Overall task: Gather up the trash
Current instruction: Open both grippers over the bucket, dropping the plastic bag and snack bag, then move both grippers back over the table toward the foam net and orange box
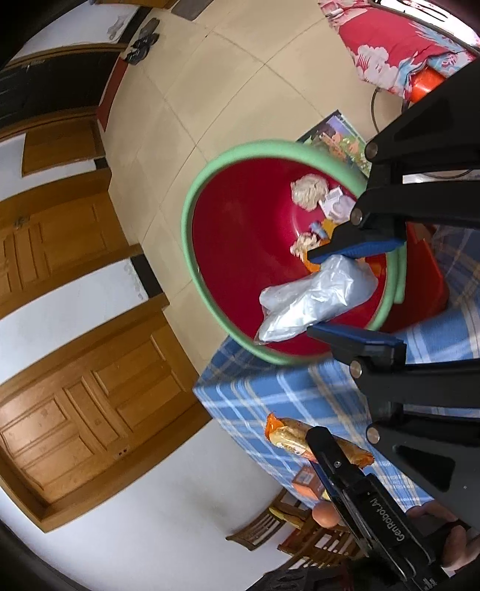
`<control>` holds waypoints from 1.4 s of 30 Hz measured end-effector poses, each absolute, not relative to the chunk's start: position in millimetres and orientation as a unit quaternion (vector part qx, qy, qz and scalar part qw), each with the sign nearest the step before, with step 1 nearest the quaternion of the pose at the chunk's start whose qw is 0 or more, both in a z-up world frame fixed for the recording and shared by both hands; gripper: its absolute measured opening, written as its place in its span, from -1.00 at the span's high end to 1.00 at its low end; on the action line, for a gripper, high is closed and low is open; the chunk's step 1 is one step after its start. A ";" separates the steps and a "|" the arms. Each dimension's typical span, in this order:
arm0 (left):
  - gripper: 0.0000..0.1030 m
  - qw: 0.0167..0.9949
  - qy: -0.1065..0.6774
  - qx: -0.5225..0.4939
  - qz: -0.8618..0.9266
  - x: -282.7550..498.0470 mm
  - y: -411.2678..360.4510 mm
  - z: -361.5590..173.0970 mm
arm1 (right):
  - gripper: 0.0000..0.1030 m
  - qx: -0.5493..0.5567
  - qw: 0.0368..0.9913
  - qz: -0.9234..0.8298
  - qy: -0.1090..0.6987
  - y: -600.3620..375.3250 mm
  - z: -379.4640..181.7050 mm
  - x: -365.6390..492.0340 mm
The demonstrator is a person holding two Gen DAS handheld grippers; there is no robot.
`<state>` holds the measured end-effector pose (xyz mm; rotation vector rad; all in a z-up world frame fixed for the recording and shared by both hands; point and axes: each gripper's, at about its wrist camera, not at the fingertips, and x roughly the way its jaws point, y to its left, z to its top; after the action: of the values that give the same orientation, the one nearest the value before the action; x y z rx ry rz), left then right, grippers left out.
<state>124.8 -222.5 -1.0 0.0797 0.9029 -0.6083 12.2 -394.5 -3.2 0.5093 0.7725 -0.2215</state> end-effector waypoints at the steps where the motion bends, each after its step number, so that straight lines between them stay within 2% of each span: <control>1: 0.18 0.853 0.431 0.040 -0.292 125.2 -227.5 -3.7 | 0.30 0.246 0.888 -0.111 0.373 -397.8 -5.6 12.0; 13: 0.18 0.843 0.436 0.068 -0.309 132.7 -266.1 -17.1 | 0.24 0.273 0.872 -0.130 0.385 -426.2 -23.1 9.7; 16: 0.04 0.845 0.429 0.076 -0.311 131.1 -269.0 -14.6 | 0.13 0.278 0.871 -0.133 0.382 -429.2 -22.0 8.6; 19: 0.04 0.847 0.424 0.077 -0.310 129.8 -269.7 -11.5 | 0.13 0.279 0.872 -0.133 0.379 -429.9 -19.8 8.0; 42: 0.04 0.874 0.404 0.047 -0.268 132.1 -213.6 16.0 | 0.08 0.255 0.891 -0.098 0.363 -395.5 9.4 13.4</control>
<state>132.1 -213.6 16.0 0.0976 0.8435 -0.5588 13.4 -395.5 9.4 0.5286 0.7536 -0.2045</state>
